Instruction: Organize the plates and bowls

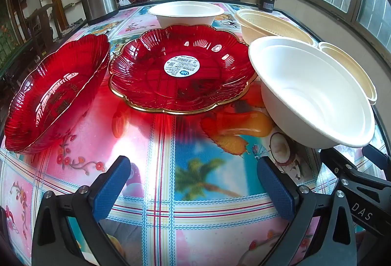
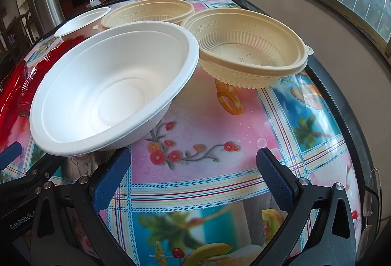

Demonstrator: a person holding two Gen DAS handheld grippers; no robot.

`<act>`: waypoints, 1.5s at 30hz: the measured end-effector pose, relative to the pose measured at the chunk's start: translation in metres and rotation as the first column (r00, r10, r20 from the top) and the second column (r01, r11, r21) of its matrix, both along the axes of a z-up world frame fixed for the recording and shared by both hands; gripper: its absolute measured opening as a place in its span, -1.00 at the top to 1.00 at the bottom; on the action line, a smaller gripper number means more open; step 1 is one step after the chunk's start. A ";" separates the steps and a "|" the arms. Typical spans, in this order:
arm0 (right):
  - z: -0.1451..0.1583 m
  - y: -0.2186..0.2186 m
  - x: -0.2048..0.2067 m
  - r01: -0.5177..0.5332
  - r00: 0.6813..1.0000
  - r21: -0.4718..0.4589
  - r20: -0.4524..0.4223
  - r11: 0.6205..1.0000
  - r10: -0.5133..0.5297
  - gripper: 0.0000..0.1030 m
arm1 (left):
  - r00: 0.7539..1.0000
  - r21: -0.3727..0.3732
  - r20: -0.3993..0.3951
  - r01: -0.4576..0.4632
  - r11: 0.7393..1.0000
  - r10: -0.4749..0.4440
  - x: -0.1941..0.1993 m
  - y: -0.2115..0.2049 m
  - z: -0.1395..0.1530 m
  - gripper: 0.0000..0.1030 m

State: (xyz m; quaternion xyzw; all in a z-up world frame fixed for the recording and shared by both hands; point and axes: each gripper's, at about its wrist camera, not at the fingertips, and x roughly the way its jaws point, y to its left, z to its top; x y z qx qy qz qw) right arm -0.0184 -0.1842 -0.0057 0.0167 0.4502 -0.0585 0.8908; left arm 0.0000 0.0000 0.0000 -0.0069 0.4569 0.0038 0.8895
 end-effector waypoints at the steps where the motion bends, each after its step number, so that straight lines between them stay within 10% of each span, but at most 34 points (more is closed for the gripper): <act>1: 0.000 0.000 0.000 0.000 1.000 0.000 0.000 1.000 0.000 -0.99 | 1.000 0.000 0.000 0.000 1.000 0.000 0.000 0.000 0.000 -0.99; 45: 0.002 -0.001 0.004 0.008 0.999 0.009 -0.052 1.000 -0.008 -0.99 | 1.000 0.002 -0.003 -0.011 1.000 0.011 -0.004 0.000 0.001 -0.99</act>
